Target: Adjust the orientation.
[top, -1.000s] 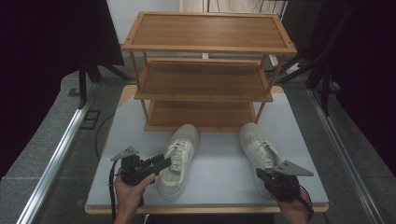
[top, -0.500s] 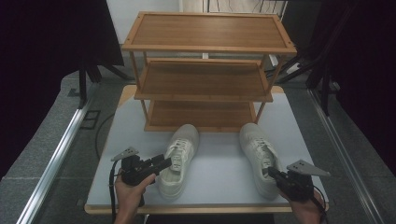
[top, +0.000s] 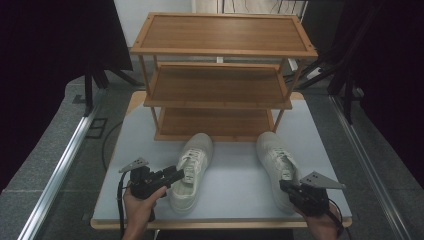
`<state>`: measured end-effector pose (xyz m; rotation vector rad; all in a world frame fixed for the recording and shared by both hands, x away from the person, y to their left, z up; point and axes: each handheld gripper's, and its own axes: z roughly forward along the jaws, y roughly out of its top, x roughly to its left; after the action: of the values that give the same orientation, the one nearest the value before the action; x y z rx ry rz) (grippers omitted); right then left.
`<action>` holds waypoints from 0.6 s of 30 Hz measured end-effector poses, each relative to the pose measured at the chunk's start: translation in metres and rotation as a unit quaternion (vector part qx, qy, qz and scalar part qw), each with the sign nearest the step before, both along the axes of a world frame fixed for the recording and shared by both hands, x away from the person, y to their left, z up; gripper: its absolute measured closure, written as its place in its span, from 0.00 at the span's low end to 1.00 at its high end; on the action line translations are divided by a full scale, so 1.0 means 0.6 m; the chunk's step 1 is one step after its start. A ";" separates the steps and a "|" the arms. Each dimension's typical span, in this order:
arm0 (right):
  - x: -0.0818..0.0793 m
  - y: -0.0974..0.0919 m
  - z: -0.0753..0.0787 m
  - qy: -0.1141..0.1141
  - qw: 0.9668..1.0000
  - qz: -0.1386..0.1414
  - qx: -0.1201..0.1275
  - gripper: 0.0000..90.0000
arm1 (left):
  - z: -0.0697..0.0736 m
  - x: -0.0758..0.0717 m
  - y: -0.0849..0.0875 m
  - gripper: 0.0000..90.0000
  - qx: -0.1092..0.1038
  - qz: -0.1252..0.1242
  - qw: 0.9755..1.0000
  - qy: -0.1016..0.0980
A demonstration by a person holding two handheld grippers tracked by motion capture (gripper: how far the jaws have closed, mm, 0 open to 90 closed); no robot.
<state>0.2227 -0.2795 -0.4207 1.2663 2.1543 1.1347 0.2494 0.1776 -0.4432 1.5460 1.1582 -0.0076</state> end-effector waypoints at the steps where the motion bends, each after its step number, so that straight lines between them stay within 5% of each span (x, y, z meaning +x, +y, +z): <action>1: 0.001 -0.003 -0.002 0.001 1.000 -0.004 0.005 0.99 | 0.000 0.000 0.000 0.57 0.000 0.000 1.000 0.000; 14: 0.002 -0.025 0.001 0.005 1.000 -0.028 0.006 0.99 | -0.001 -0.001 -0.003 0.56 0.000 0.001 1.000 -0.002; 18: 0.002 -0.025 0.003 0.006 0.999 -0.017 0.030 0.98 | -0.001 -0.001 -0.002 0.56 0.000 0.001 1.000 -0.001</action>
<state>0.2238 -0.2943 -0.4190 1.3331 2.1153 1.1880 0.2487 0.1762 -0.4439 1.5441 1.1587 -0.0055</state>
